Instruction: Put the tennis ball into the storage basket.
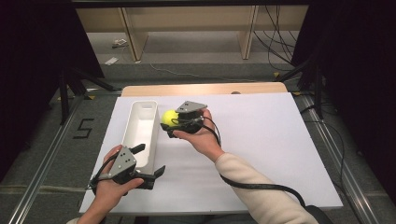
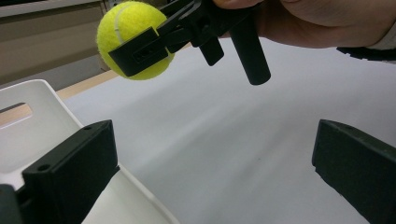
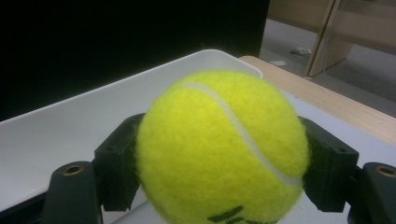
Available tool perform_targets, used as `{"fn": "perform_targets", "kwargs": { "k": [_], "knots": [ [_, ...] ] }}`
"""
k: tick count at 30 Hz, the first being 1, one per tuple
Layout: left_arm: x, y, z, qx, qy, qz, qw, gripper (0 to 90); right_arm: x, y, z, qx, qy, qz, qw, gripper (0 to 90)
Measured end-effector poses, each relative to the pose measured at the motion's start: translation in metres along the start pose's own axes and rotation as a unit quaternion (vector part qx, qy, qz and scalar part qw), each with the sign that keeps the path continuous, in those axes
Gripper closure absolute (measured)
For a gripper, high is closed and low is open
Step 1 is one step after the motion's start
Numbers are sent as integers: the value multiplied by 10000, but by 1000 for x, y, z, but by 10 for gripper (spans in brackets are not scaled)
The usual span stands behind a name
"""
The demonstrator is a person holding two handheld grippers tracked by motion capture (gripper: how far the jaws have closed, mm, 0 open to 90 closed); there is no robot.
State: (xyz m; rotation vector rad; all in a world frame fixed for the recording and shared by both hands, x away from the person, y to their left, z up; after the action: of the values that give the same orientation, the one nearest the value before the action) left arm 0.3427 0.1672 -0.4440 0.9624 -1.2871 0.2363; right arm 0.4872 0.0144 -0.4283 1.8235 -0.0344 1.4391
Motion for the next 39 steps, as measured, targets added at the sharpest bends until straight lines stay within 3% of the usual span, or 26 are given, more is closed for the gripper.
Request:
{"fn": "perform_targets", "kwargs": {
  "k": [39],
  "knots": [
    [0,0,0,-12,-20,-8,10000,0,5,-5,-6,69,26,1,10000,265]
  ]
}}
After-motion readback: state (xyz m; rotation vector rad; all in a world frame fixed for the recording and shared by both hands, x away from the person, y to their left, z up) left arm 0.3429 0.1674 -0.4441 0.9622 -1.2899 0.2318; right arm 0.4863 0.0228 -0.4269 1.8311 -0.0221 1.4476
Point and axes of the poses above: each handheld gripper's, and its own axes: y roughly backward along the jaws, x roughly out of its top, z roughly to its right, the point moved 4 cm from there along -y, roughly forward along the jaws, and after that the axes turned 10 degrees about -z, right-handed, at the moved point
